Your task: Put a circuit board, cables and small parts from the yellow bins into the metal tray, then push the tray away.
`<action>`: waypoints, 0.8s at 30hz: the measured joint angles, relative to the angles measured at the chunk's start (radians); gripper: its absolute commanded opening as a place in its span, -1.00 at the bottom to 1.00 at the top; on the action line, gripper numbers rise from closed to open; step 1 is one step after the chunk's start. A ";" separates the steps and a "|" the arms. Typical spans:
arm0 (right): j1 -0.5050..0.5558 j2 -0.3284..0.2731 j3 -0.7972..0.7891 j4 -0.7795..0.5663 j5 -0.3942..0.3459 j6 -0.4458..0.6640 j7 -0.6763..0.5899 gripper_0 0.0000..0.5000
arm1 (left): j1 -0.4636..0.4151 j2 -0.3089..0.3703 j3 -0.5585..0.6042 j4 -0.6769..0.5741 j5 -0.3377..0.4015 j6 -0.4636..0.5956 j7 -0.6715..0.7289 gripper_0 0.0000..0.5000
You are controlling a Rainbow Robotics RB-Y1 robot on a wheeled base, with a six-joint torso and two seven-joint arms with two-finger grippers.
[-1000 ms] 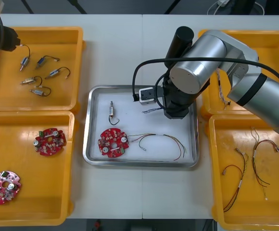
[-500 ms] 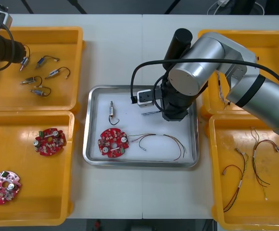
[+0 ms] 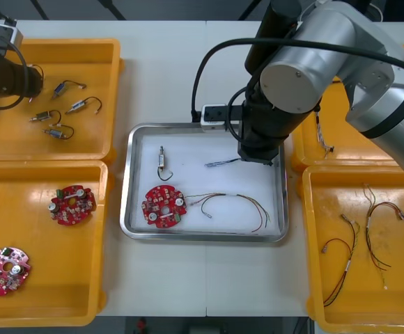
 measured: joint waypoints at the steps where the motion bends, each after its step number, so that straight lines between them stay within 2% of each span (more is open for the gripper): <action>1: 0.001 -0.007 -0.012 -0.018 -0.002 0.016 -0.027 1.00 | 0.000 -0.003 0.000 0.003 0.000 0.000 0.000 1.00; 10: 0.094 -0.097 -0.191 -0.233 -0.006 0.093 -0.297 1.00 | 0.000 -0.034 -0.016 0.052 -0.002 -0.061 0.000 1.00; 14: 0.162 -0.145 -0.259 -0.293 -0.008 0.116 -0.369 1.00 | 0.000 -0.034 -0.042 0.059 -0.002 -0.073 0.000 1.00; 19: 0.239 -0.205 -0.330 -0.340 -0.013 0.141 -0.535 1.00 | -0.001 -0.034 -0.044 0.063 -0.001 -0.075 0.000 0.97; 21: 0.267 -0.226 -0.353 -0.350 -0.013 0.152 -0.562 1.00 | -0.002 -0.034 -0.044 0.067 0.000 -0.075 0.000 0.39; 22: 0.282 -0.236 -0.365 -0.357 -0.013 0.158 -0.571 1.00 | -0.004 -0.034 -0.044 0.070 0.001 -0.075 0.000 0.22; 23: 0.296 -0.246 -0.377 -0.364 -0.013 0.165 -0.581 1.00 | -0.005 -0.034 -0.044 0.073 0.002 -0.075 0.000 -0.24; 24: 0.309 -0.254 -0.388 -0.372 -0.013 0.171 -0.595 1.00 | -0.006 -0.034 -0.044 0.077 0.002 -0.075 0.000 -0.60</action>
